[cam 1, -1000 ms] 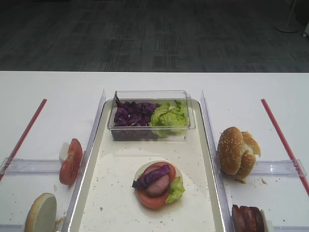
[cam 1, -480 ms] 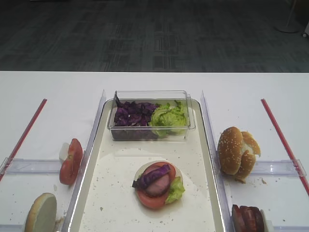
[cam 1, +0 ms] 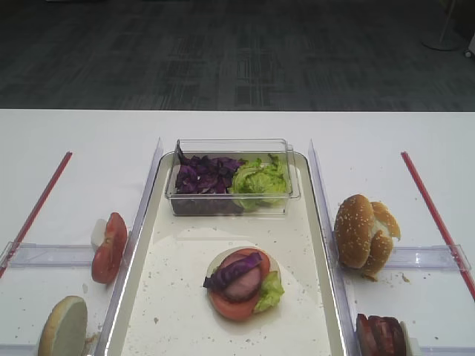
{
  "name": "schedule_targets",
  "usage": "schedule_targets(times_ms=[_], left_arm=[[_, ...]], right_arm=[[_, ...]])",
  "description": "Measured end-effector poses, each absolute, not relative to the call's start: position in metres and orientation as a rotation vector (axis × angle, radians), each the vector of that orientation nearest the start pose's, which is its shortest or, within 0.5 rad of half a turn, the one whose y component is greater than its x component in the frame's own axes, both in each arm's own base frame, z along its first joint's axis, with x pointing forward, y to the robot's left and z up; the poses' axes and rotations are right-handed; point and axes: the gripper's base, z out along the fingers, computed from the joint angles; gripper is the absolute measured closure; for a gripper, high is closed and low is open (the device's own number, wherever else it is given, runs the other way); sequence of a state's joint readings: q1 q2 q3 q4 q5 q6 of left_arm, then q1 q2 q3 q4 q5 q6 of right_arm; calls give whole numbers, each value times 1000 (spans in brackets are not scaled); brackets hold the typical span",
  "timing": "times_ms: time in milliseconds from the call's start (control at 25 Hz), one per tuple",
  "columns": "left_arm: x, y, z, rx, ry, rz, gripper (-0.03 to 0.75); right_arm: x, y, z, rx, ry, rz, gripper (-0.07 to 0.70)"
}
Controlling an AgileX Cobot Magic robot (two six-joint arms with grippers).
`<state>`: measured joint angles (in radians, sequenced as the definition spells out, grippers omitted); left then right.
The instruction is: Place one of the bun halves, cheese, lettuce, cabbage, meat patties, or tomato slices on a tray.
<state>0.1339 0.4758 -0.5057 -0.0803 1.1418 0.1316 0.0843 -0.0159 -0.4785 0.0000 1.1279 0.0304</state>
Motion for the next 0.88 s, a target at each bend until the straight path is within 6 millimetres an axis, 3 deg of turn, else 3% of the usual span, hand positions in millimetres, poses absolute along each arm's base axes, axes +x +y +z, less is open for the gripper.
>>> schedule_targets(times_ms=[560, 880], left_arm=[[7, -6, 266, 1, 2267, 40, 188], [-10, -8, 265, 7, 2162, 55, 152]], right_arm=[[-8, -1, 266, -57, 2117, 68, -60], [-8, -1, 266, -57, 2117, 68, -60]])
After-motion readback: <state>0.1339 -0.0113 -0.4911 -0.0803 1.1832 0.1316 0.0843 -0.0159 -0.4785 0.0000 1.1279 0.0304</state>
